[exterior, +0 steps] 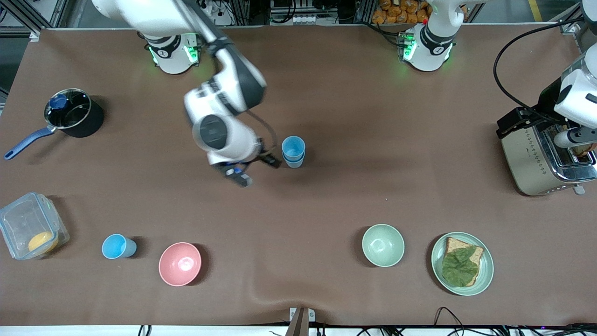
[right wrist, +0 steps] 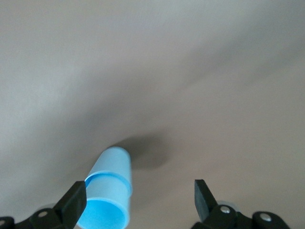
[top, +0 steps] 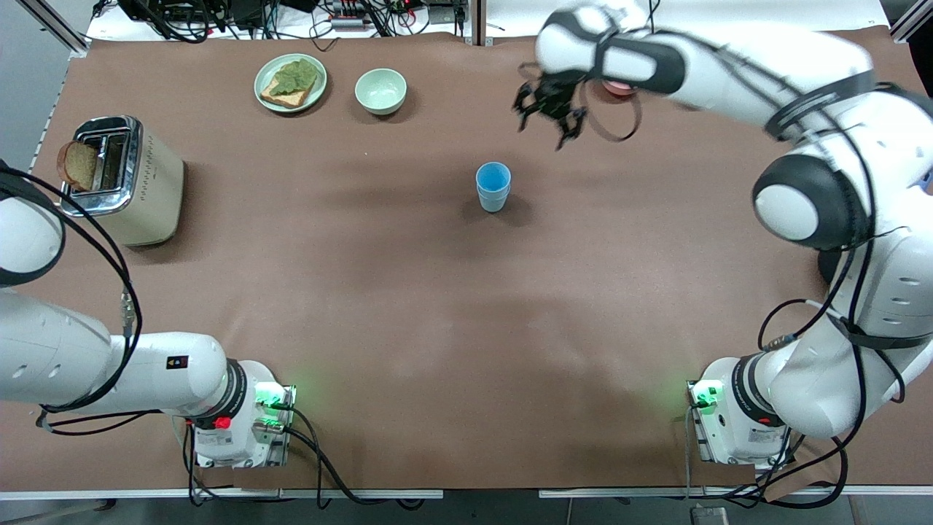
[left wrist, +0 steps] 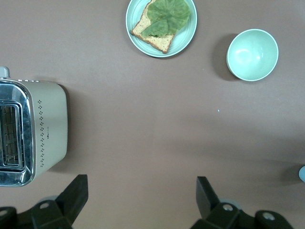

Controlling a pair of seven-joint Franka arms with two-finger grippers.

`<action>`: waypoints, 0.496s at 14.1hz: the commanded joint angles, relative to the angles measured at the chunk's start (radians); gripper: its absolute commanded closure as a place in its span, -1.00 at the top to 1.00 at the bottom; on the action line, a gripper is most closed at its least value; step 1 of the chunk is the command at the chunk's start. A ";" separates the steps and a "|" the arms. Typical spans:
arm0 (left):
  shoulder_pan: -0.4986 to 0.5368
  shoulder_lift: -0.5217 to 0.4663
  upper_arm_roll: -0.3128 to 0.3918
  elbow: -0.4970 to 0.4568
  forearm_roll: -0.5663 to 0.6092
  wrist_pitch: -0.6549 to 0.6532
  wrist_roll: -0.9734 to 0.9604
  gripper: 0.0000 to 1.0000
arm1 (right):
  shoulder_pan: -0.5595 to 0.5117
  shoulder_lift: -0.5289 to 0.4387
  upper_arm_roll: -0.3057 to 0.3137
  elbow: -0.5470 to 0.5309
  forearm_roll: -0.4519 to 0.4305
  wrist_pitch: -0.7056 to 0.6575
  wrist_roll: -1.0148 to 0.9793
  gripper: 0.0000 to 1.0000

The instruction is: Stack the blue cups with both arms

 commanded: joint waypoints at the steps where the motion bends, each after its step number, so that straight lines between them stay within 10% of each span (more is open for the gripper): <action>1: 0.000 -0.007 0.000 -0.003 0.002 -0.007 0.016 1.00 | -0.111 -0.055 0.011 -0.013 -0.062 -0.097 -0.181 1.00; 7: -0.003 -0.007 -0.002 0.004 0.000 -0.007 0.016 1.00 | -0.312 -0.203 0.010 -0.021 -0.211 -0.281 -0.563 1.00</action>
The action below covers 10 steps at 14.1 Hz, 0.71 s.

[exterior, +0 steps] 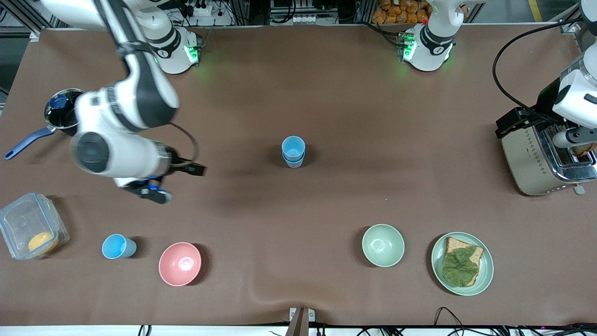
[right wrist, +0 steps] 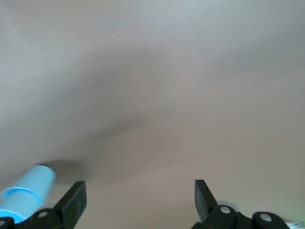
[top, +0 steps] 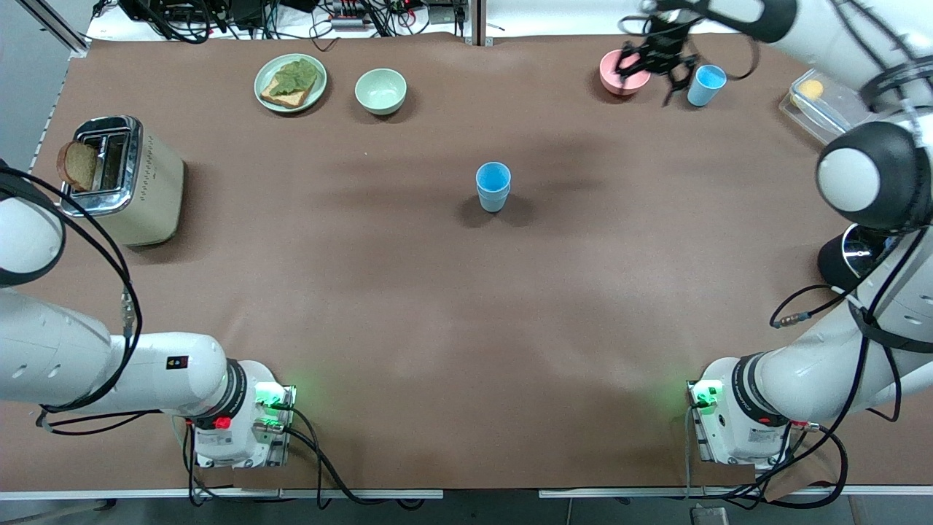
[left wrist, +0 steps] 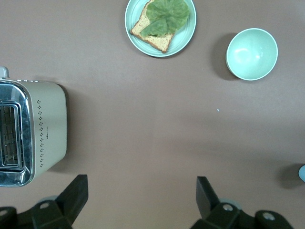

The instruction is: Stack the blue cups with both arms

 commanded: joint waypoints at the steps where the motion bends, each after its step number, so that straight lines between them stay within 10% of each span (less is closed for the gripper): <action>1: -0.001 -0.007 -0.001 0.008 0.000 -0.007 0.016 1.00 | -0.068 -0.109 0.018 -0.024 -0.067 -0.069 -0.173 1.00; 10: -0.001 -0.021 -0.019 0.011 0.000 -0.042 0.014 1.00 | -0.307 -0.312 0.113 -0.004 -0.194 -0.171 -0.451 1.00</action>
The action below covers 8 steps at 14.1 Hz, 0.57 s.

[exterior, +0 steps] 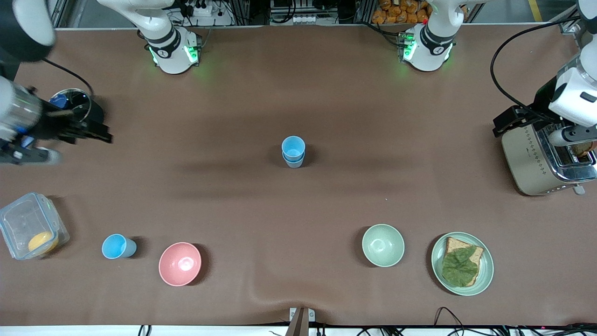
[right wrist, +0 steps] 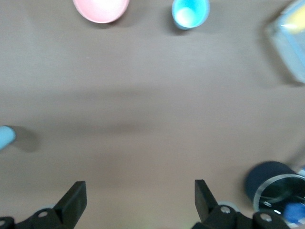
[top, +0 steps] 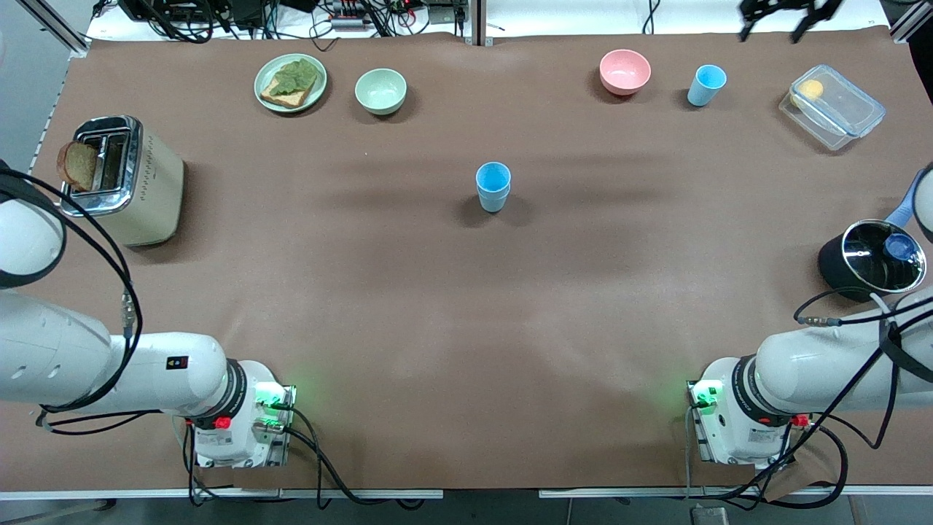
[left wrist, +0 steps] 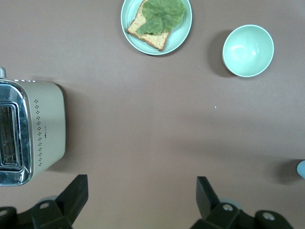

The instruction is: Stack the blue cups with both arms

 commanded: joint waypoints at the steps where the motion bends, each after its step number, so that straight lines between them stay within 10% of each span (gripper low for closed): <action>1: 0.003 -0.022 -0.006 0.004 0.000 -0.027 0.014 1.00 | -0.017 -0.039 0.025 -0.004 -0.078 -0.039 0.000 1.00; 8: 0.004 -0.033 -0.006 0.004 0.000 -0.064 0.024 1.00 | -0.014 -0.058 0.007 0.054 -0.066 -0.063 0.004 1.00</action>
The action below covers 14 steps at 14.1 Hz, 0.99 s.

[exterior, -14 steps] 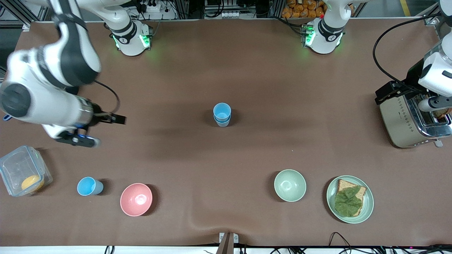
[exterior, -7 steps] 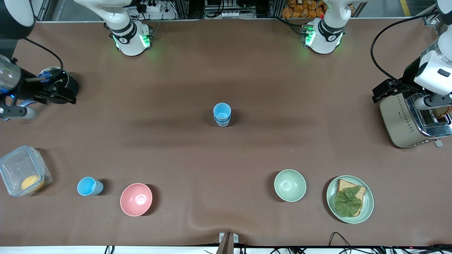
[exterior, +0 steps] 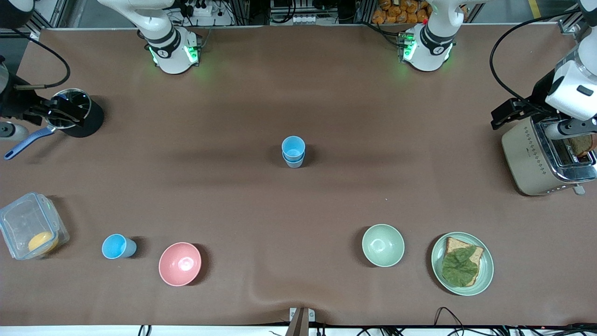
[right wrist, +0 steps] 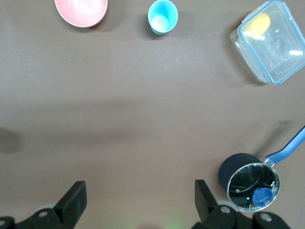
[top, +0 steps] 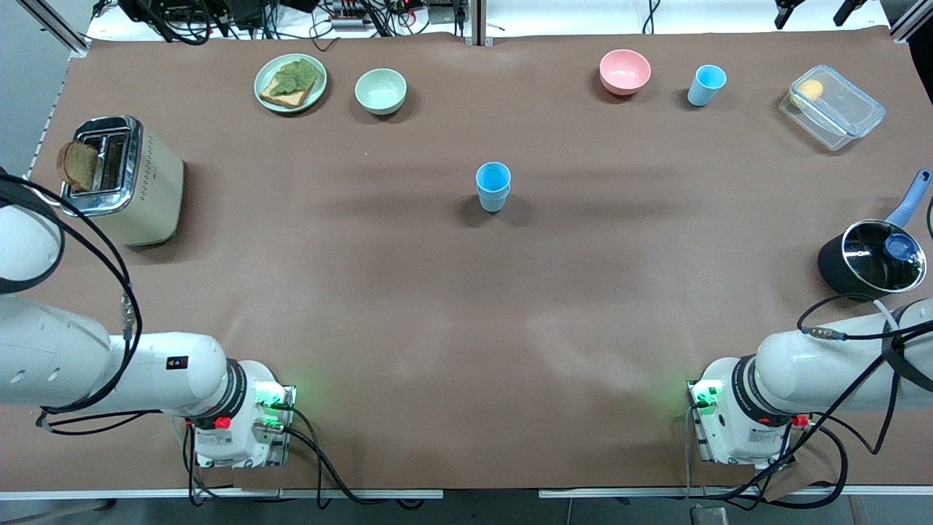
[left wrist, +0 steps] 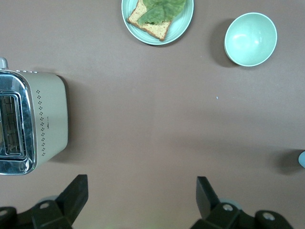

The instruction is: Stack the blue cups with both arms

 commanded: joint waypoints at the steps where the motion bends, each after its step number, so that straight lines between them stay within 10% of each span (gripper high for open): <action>1: 0.004 -0.014 -0.002 0.005 0.011 -0.019 0.030 1.00 | -0.016 -0.007 0.006 0.041 0.009 -0.041 0.003 1.00; 14: 0.003 0.015 -0.002 0.104 0.002 -0.100 0.114 1.00 | 0.007 -0.007 -0.046 0.061 0.051 -0.064 -0.008 1.00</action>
